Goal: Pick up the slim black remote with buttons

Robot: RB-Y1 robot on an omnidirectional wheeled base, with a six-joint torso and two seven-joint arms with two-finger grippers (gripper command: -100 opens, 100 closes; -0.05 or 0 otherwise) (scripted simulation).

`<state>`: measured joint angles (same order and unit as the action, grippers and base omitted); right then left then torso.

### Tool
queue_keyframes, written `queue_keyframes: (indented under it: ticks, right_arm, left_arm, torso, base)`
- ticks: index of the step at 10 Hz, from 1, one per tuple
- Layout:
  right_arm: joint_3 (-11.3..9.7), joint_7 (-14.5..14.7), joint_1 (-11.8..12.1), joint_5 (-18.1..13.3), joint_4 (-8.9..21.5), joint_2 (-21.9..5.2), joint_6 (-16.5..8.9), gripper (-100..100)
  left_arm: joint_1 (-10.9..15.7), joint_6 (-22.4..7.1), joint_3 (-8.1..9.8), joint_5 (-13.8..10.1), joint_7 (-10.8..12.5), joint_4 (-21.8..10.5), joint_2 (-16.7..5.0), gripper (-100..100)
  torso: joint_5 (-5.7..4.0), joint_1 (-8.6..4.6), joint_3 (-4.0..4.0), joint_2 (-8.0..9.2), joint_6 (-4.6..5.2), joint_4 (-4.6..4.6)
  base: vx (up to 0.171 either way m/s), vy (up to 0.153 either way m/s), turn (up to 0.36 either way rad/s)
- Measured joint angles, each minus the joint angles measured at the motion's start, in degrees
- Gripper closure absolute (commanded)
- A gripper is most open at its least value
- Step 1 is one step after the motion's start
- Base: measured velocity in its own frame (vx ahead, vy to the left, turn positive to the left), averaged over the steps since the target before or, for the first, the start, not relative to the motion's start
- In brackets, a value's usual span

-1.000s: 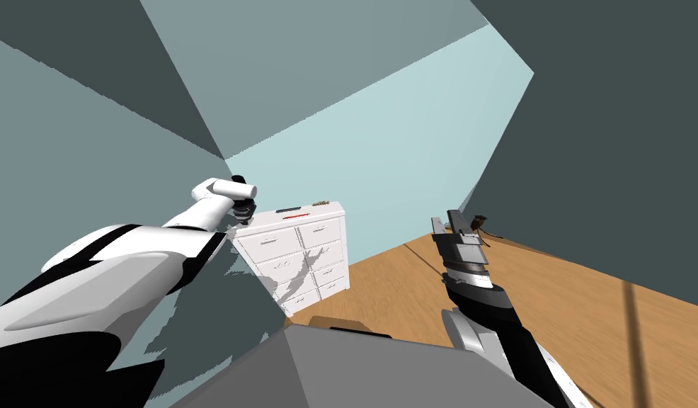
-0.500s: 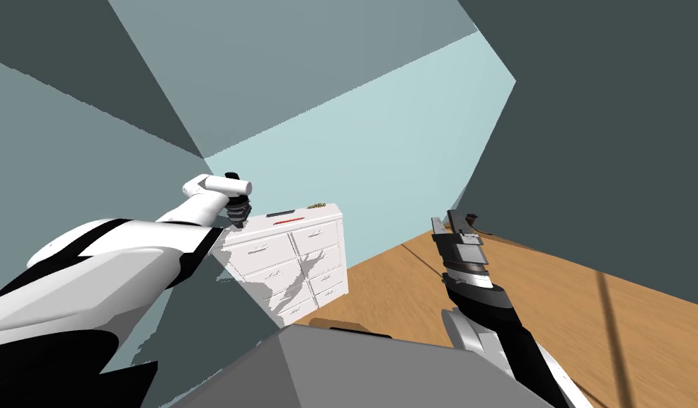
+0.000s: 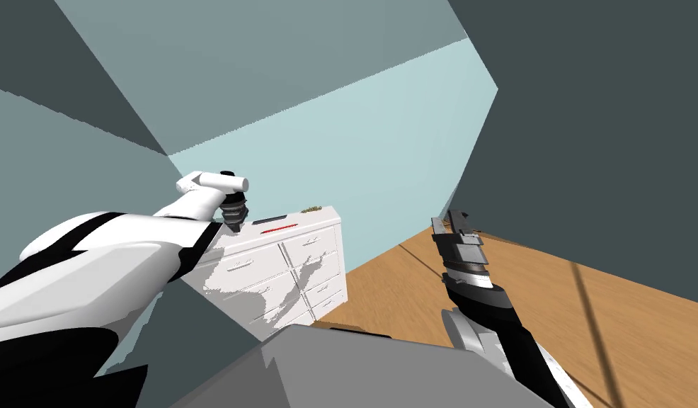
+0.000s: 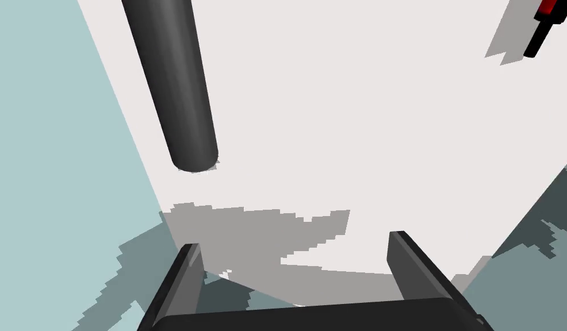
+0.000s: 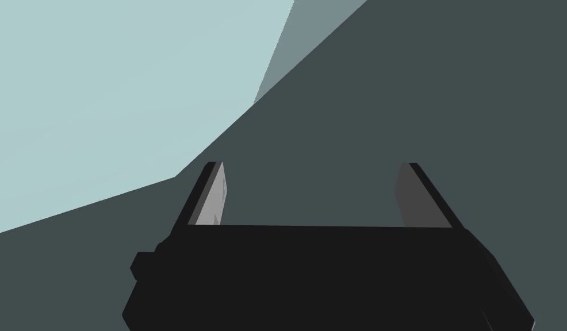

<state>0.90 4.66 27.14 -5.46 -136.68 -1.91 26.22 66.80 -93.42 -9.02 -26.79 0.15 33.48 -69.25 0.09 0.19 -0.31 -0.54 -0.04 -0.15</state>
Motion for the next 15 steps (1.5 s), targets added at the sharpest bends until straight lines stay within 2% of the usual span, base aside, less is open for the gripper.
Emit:
queue_keyframes:
  ticks: [2,4,5,7,8,9,10,12,13,14,15]
  right_arm:
    - [0.00,0.00,0.00,0.00,0.00,0.00,0.00,0]
    - [0.00,0.00,0.01,0.00,0.00,0.00,0.00,0]
    - [0.01,0.00,0.01,0.00,0.00,0.00,0.00,0]
    - [0.00,0.00,0.00,0.00,0.00,0.00,0.00,0]
    - [0.00,0.00,0.00,0.00,0.00,0.00,0.00,0]
    - [0.00,0.00,-0.01,0.00,0.00,0.01,0.00,0]
    - [0.00,0.00,-0.01,0.00,0.00,0.01,0.00,0]
    - [0.00,0.00,-0.02,0.00,0.00,0.00,0.00,0]
    - [0.00,0.00,-0.03,0.00,0.01,0.00,-0.01,0]
    - [0.00,0.00,-0.02,0.00,0.01,0.00,-0.01,0]
    - [0.00,0.00,-0.02,0.00,0.01,0.00,-0.01,0]
  left_arm:
    - [1.79,-2.57,-0.59,-0.28,-0.19,-2.17,-0.10,-100]
    - [4.89,-5.35,-1.78,-0.38,-0.62,-6.49,0.29,-100]
    - [5.67,-5.95,-2.10,-0.34,-0.83,-7.59,0.43,-100]
    - [4.62,-8.86,-1.66,-1.40,0.08,-5.89,0.21,-100]
    - [5.17,-9.25,-1.86,-1.34,0.02,-6.65,0.31,-100]
    - [5.24,-9.24,-1.90,-1.31,-0.03,-6.78,0.33,0]
    - [5.23,-9.24,-1.90,-1.32,-0.02,-6.76,0.33,-100]
    - [6.65,-8.72,-2.52,-0.23,2.07,-8.17,2.55,-100]
    - [5.55,-9.30,-2.10,-0.42,3.71,-6.42,3.16,-100]
    - [5.91,-9.36,-2.24,-0.08,4.89,-6.72,4.02,-100]
    - [7.37,-8.67,-2.83,0.72,5.53,-8.61,5.10,-100]
  torso:
    - [0.01,0.03,0.01,0.03,-0.01,0.00]
    - [0.03,0.12,-0.10,-0.16,-0.01,-0.04]
    - [0.04,0.08,-0.03,-0.02,-0.05,-0.02]
    - [0.01,-0.02,0.10,0.18,-0.04,0.03]
    - [0.00,-0.08,0.16,0.29,-0.05,0.06]
    - [-0.02,-0.16,0.23,0.41,-0.06,0.09]
    - [-0.04,-0.22,0.27,0.48,-0.06,0.11]
    - [0.04,0.16,0.43,0.76,-0.04,0.18]
    - [0.07,0.18,0.53,0.93,-0.06,0.21]
    - [0.05,0.13,0.57,0.98,-0.07,0.24]
    - [0.04,0.10,0.56,0.95,-0.07,0.24]
  base:
    - [0.135,0.075,-0.130]
    - [0.147,0.086,-0.093]
    - [0.081,0.056,-0.039]
    - [0.058,0.045,-0.054]
    - [0.014,0.013,-0.002]
    - [0.000,0.000,0.000]
    - [-0.046,0.061,-0.087]
    - [-0.106,0.124,-0.103]
    - [-0.127,0.094,-0.067]
    - [-0.108,0.090,-0.055]
    - [-0.088,0.095,-0.067]
